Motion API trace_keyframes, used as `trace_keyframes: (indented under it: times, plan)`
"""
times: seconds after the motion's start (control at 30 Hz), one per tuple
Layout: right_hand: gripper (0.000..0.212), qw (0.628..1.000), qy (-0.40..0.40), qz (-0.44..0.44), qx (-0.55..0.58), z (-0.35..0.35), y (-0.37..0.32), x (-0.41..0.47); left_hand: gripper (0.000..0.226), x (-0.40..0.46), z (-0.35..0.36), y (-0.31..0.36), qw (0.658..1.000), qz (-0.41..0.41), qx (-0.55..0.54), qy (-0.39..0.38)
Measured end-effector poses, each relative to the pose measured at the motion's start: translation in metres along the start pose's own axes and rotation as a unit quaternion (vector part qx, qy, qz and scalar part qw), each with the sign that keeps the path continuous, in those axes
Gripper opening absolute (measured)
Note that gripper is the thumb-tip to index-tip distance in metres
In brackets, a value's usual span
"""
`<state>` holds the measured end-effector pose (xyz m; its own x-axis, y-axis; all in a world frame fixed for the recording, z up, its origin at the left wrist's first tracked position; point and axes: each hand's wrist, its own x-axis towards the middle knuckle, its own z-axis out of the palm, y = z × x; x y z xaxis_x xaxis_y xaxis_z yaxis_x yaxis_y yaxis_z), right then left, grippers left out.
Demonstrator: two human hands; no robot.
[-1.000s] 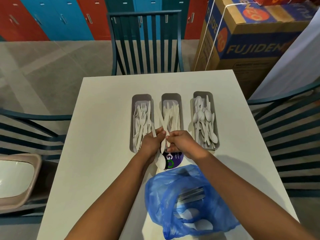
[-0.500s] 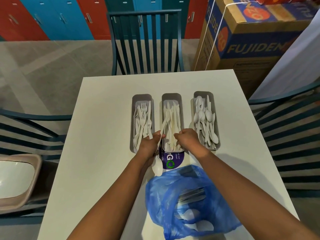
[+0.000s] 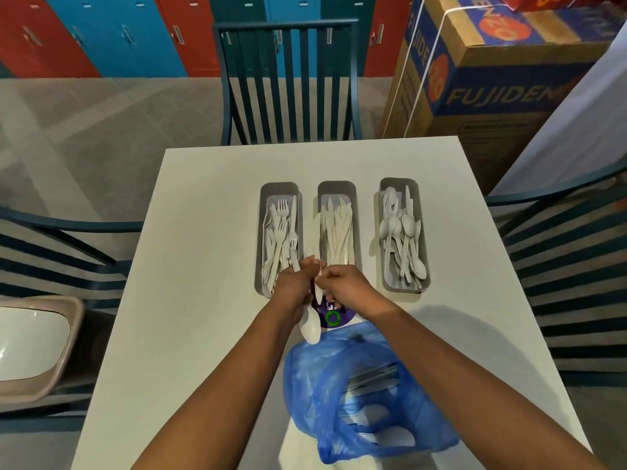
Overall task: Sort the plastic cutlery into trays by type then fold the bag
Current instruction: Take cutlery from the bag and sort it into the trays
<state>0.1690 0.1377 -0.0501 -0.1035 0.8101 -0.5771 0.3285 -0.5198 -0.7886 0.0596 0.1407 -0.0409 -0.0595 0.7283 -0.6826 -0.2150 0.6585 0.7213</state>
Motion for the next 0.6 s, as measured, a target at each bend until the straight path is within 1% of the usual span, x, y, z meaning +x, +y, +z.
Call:
trace_keyframes:
  times: [0.1,0.13,0.17,0.23,0.27,0.33,0.4,0.47,0.53,0.6]
  plan:
    - [0.028,0.999,0.042,0.002,-0.022,-0.005,0.0,0.0,0.008,0.0,0.002,-0.001,1.0,0.004,0.024,0.004]
    - [0.027,0.998,0.058,0.004,-0.019,-0.008,0.0,0.0,0.012,-0.001,0.002,0.001,1.0,0.001,0.027,0.006]
    - [0.027,0.997,0.077,0.004,-0.02,-0.011,0.0,0.001,0.022,0.0,0.001,0.002,1.0,-0.004,0.021,0.005]
    - [0.03,0.993,0.109,0.013,-0.044,-0.018,0.002,0.003,0.038,0.0,0.0,0.007,0.999,-0.019,-0.027,-0.004]
    - [0.031,0.991,0.117,0.02,-0.06,-0.022,0.004,0.004,0.038,-0.001,0.0,0.009,0.998,-0.029,-0.063,-0.007]
    - [0.029,0.989,0.12,0.033,-0.079,-0.029,0.004,0.006,0.03,-0.002,0.001,0.013,0.989,-0.042,-0.138,-0.013]
    - [0.026,0.987,0.122,0.045,-0.099,-0.034,0.003,0.008,0.028,-0.004,0.002,0.015,0.982,-0.045,-0.181,-0.033]
    - [0.031,0.983,0.128,0.047,-0.119,-0.036,0.0,0.013,0.028,-0.005,0.003,0.015,0.984,-0.036,-0.168,-0.052]
    - [0.034,0.983,0.132,0.043,-0.12,-0.036,-0.007,0.015,0.03,-0.001,0.003,0.014,0.99,-0.014,-0.13,-0.043]
    - [0.025,0.983,0.139,0.038,-0.114,-0.035,-0.011,0.017,0.03,0.002,0.0,0.01,0.994,0.008,-0.103,-0.043]
